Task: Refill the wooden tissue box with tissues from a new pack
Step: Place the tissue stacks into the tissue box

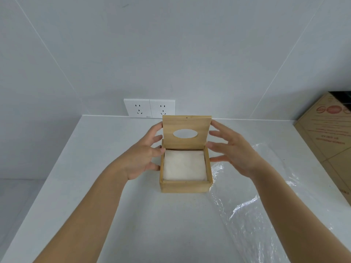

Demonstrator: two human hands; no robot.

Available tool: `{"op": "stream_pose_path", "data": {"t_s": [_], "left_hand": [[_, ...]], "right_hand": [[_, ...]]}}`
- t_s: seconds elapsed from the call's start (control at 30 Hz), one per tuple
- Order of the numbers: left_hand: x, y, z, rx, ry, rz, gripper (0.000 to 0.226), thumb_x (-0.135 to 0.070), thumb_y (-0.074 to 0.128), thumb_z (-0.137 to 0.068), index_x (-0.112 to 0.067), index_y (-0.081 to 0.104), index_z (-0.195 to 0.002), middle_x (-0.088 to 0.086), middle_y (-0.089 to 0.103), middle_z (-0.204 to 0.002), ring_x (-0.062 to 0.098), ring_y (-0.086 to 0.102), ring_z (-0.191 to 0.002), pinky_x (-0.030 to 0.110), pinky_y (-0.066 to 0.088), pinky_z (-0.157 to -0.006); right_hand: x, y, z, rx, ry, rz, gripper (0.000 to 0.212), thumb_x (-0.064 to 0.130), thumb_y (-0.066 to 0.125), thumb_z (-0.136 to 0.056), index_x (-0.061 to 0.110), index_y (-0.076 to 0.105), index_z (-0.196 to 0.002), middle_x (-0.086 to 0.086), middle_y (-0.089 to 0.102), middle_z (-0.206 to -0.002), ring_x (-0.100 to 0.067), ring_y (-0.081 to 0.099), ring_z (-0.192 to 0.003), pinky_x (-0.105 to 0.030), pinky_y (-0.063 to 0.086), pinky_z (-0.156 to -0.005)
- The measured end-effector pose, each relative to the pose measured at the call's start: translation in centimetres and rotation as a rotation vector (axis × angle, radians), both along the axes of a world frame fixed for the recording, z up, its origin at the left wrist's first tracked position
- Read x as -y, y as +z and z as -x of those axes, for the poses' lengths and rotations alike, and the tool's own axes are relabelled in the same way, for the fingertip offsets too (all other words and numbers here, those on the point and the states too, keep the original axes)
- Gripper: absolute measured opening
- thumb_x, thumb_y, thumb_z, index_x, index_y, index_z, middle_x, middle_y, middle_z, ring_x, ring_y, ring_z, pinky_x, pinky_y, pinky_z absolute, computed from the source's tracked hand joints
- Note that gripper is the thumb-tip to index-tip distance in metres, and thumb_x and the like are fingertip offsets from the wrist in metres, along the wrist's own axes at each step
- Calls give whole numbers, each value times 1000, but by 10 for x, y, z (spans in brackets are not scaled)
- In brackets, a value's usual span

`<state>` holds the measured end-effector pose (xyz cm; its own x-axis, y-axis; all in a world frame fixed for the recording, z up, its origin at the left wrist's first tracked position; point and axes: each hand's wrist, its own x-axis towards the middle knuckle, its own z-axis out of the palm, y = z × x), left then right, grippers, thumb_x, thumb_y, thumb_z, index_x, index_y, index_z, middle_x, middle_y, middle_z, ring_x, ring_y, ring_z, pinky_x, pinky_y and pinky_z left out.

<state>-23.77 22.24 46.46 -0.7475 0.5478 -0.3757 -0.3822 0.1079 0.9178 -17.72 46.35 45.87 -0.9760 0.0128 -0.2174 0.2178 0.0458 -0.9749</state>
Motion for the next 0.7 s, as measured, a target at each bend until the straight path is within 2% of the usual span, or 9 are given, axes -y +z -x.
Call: {"op": "stream_pose_path", "data": {"t_s": [0.13, 0.27, 0.37, 0.47, 0.53, 0.57, 0.63, 0.67, 0.7], "left_hand": [[0, -1, -4, 11, 14, -110, 38, -6, 48, -93, -29, 53, -123, -1, 54, -132, 19, 51, -122, 58, 50, -87], [0, -2, -9, 43, 53, -166, 19, -20, 54, -75, -18, 63, -91, -5, 64, -105, 12, 52, -110, 50, 51, -79], [4, -8, -13, 38, 69, -165, 25, -19, 50, -70, -12, 66, -88, 4, 57, -123, 9, 46, -123, 49, 47, -87], [10, -15, -15, 92, 146, -240, 36, -24, 44, -71, -5, 71, -86, 10, 58, -129, 10, 46, -127, 51, 45, -92], [9, -21, -17, 5, 210, -120, 34, -29, 50, -78, -15, 68, -103, 1, 55, -132, 11, 45, -128, 46, 43, -98], [7, -25, -19, -40, 223, -23, 40, -37, 55, -79, -22, 61, -116, -5, 50, -136, 9, 41, -130, 44, 39, -104], [1, -36, -23, -42, 172, 89, 71, -59, 58, -73, -31, 40, -136, -13, 39, -145, 6, 33, -134, 41, 26, -113], [-2, -40, -26, -19, 134, 96, 82, -67, 57, -69, -33, 34, -140, -14, 36, -147, 6, 30, -136, 41, 20, -116], [-6, -45, -29, -1, 108, 77, 86, -70, 55, -67, -33, 32, -141, -14, 36, -148, 5, 29, -137, 39, 17, -117]], "right_hand": [[0, -6, -3, 7, 59, 231, 43, 38, 70, -76, 36, 60, -118, -1, 62, -125, -17, 57, -118, -49, 55, -82], [1, -10, -8, -17, 35, 242, 36, 54, 65, -74, 23, 69, -92, 10, 67, -101, -16, 56, -112, -40, 56, -76], [4, -12, -9, -13, -46, 161, 43, 61, 64, -69, 20, 72, -77, 12, 69, -94, -12, 58, -110, -36, 53, -73], [10, -14, -10, -24, -59, 84, 34, 48, 69, -70, 14, 69, -71, 13, 67, -86, -12, 61, -97, -26, 51, -69], [14, -20, -11, -9, -96, 70, 19, 34, 71, -74, 19, 67, -84, 11, 65, -91, -14, 60, -96, -25, 49, -71], [17, -23, -12, 21, -123, 39, 29, 33, 72, -75, 23, 64, -101, 9, 62, -105, -15, 56, -105, -28, 47, -78], [23, -31, -14, 104, -137, 23, 72, 46, 70, -71, 26, 43, -135, 5, 46, -132, -15, 44, -124, -35, 41, -95], [25, -34, -16, 123, -116, 65, 87, 53, 68, -68, 24, 33, -142, 4, 43, -137, -15, 41, -127, -38, 36, -103], [27, -36, -18, 122, -84, 111, 89, 56, 65, -69, 20, 32, -143, 2, 46, -137, -14, 44, -126, -39, 33, -107]]}}
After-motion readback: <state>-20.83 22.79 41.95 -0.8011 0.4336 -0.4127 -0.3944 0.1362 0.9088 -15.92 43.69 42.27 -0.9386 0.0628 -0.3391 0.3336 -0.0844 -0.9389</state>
